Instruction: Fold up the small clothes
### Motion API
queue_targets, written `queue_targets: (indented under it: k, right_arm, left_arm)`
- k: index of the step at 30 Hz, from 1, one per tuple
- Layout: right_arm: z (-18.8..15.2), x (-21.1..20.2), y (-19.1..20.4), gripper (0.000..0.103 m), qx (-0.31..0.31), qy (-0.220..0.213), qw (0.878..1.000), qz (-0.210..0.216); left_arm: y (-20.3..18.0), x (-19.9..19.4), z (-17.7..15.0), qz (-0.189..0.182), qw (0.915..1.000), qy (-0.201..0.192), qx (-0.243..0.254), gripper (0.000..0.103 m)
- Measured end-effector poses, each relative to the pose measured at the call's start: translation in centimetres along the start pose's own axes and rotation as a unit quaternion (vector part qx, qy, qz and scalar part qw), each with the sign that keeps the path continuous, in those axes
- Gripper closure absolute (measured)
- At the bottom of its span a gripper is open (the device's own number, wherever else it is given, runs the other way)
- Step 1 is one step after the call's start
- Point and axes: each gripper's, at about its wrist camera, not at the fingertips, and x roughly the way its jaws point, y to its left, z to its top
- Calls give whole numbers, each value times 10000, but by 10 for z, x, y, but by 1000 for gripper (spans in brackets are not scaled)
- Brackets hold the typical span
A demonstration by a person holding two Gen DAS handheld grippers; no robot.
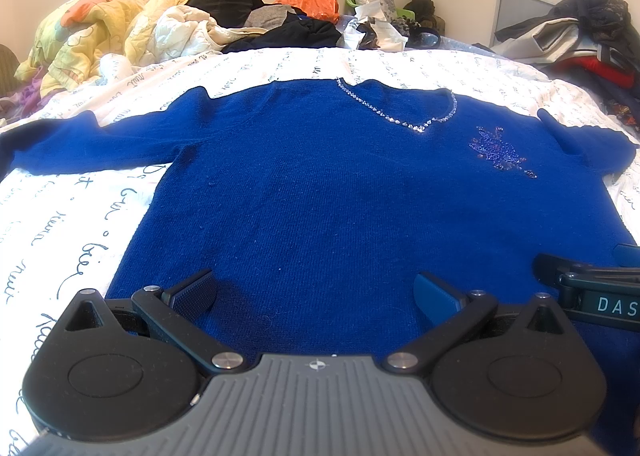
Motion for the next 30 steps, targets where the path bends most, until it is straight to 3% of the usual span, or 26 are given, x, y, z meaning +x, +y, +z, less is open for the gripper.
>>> queue_targets:
  k: [7,9,11,16,19,21,23,26,30]
  right_arm:
    - [-2,8,1,0,-35,25,10000,65]
    - [6,10,-9,0,-11,92,9984,558]
    - [19,0,-29,0,422,-32,9932,1086]
    - [77,-12,-140,0,1554,-1014,9693,1612]
    - [106,22,-243,0,2878,-1107,9340,1803]
    - [120,54,-309,0,3732,-895,9095,1597]
    - [127,87,-359,0,4220,-652,8952,1276]
    - [137,126,-402,0,4385,-372,8952,704]
    - [141,166,-418,1,4393,-234,8976,282]
  left_arm:
    - [0,0,0,-2,10000,1,2,0]
    - [0,0,0,-3,10000,0,4,0]
    - [0,0,0,-1,10000,-1,1,0]
    - [0,0,0,2,10000,-1,-1,0]
    - [0,0,0,3,10000,-1,0,0]
    - [0,0,0,3,10000,-2,-1,0]
    - [0,0,0,2,10000,-2,0,0]
    - [0,0,0,4,10000,-2,1,0]
    - [0,0,0,4,10000,-2,0,0]
